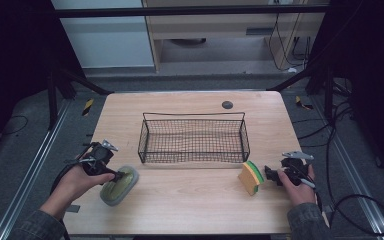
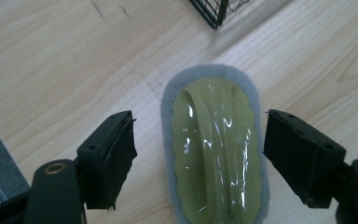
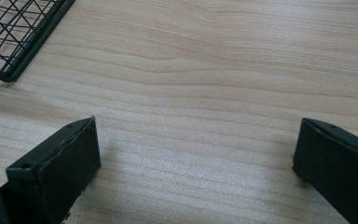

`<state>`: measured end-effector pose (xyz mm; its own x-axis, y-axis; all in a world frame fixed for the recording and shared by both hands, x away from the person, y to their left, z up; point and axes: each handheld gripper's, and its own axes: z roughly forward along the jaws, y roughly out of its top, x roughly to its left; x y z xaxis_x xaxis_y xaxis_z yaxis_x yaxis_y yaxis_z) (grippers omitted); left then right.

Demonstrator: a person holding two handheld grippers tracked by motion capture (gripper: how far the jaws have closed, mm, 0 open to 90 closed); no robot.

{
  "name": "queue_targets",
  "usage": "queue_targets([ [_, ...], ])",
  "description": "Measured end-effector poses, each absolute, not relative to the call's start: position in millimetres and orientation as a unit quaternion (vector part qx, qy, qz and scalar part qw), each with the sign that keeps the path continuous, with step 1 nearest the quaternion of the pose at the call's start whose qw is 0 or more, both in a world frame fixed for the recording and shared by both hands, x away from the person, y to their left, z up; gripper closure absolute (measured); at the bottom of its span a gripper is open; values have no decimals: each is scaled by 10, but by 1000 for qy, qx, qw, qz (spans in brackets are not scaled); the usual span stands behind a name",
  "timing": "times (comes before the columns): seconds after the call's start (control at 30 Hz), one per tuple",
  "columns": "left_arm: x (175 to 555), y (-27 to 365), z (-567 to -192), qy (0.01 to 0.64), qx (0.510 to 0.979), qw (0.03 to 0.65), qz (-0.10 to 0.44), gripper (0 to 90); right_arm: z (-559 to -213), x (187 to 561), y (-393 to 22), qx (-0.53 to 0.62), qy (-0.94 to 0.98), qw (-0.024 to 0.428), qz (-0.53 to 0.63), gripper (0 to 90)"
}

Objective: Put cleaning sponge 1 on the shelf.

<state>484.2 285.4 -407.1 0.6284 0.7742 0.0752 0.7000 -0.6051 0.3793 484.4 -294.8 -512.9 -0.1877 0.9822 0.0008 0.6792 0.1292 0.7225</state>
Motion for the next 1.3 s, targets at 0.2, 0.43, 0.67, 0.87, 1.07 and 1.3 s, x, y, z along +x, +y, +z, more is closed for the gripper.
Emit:
queue_targets([
  [0.2, 4825, 2878, -4213, 413, 894, 147, 94, 328, -5130, 4841, -2951, 585, 710, 250, 302, 7],
  [0.43, 4812, 2874, -4316, 409, 898, 138, 84, 376, -5130, 4838, -2952, 584, 711, 249, 303, 7],
  [0.67, 4844, 2878, -4333, 410, 897, 143, 80, 435, -5130, 4838, -2952, 584, 711, 249, 303, 7],
  [0.87, 4874, 2851, -4364, 410, 898, 143, 75, 481, -5129, 4836, -2946, 584, 711, 247, 306, 7],
  [1.07, 4880, 2850, -4381, 406, 899, 147, 74, 572, -5129, 4837, -2947, 581, 713, 247, 305, 7],
  [1.3, 4854, 2836, -4380, 394, 905, 144, 74, 662, -5129, 4837, -2946, 580, 713, 247, 305, 8],
])
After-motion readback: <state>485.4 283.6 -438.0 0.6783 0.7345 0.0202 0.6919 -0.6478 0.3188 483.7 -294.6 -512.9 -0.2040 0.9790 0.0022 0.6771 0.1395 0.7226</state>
